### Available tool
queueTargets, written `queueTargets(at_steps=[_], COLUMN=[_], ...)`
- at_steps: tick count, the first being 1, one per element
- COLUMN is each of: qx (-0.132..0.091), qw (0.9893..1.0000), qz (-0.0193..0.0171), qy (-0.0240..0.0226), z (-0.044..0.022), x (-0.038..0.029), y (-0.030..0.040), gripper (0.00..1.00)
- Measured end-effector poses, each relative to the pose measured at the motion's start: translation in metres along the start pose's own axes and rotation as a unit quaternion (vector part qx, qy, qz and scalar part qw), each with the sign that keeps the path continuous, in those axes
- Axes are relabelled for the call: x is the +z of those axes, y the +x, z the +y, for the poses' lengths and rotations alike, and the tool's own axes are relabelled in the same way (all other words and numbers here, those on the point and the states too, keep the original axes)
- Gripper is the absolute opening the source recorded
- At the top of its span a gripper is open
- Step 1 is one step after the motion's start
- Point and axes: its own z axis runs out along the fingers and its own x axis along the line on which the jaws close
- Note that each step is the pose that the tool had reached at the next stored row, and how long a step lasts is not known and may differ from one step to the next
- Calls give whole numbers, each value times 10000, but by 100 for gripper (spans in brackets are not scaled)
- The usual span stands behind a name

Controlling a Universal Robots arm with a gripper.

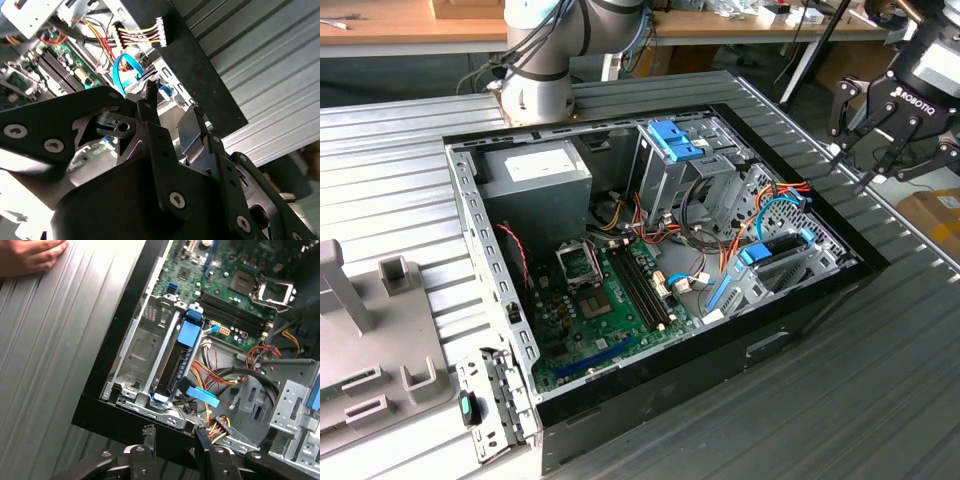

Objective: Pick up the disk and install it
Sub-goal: 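Insert the first disk wire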

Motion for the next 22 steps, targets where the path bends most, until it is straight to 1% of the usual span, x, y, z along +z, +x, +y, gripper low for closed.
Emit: queueTargets(at_steps=[1,2,3,7,9,12,13,15,16,17,18,19,20,21,22], qx=[-106,-291,-529,-534,-668,-950,-1112,-1409,-1509,-1617,-1770,-1841,-1911,-2022,-2075], qw=[9999,9996,9986,9986,9978,9955,9938,9900,9885,9868,9842,9829,9815,9793,9781], qz=[2,7,13,13,15,22,26,34,36,33,12,-1,-30,-109,-130], qy=[-6,-17,-30,-31,-39,-55,-65,-82,-85,-84,-68,-58,-40,13,41], z=[0,0,0,0,0,0,0,-1,-1,-1,-2,-2,-1,-1,1], x=[1,2,2,3,5,10,15,29,31,31,34,34,35,34,48], y=[0,0,1,0,0,1,1,2,2,2,2,2,2,2,7], gripper=[44,44,44,44,44,44,44,44,44,44,44,44,44,44,44])
